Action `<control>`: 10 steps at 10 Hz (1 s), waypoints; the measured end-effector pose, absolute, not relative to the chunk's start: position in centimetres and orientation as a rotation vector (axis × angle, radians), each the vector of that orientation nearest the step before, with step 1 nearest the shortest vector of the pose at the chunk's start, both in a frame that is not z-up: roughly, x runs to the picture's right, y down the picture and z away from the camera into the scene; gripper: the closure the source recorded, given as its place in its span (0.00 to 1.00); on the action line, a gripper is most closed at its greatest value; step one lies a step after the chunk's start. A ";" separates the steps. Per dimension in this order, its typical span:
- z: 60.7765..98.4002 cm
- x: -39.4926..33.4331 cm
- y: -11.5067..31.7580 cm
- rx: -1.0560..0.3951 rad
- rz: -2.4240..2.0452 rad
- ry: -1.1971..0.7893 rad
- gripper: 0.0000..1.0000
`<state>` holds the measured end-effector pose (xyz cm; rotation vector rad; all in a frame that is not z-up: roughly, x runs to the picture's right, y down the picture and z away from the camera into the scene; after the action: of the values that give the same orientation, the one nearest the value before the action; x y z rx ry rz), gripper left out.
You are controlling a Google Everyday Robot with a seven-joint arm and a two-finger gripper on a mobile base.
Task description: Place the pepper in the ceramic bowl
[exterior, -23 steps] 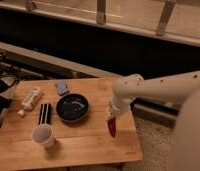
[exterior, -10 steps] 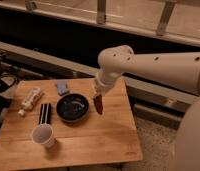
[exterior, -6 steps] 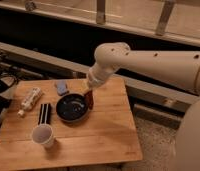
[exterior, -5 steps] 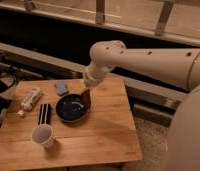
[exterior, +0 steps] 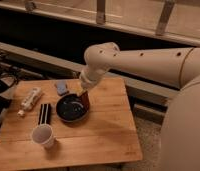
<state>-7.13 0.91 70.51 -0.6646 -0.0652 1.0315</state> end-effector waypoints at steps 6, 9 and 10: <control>70.6 -15.0 -0.6 -0.708 0.920 -0.234 0.99; 71.2 -19.4 -1.6 -0.709 0.875 -0.275 0.96; 71.5 -19.7 -1.5 -0.711 0.880 -0.265 0.98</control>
<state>-19.72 -1.55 71.48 -0.7114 -0.2655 0.8800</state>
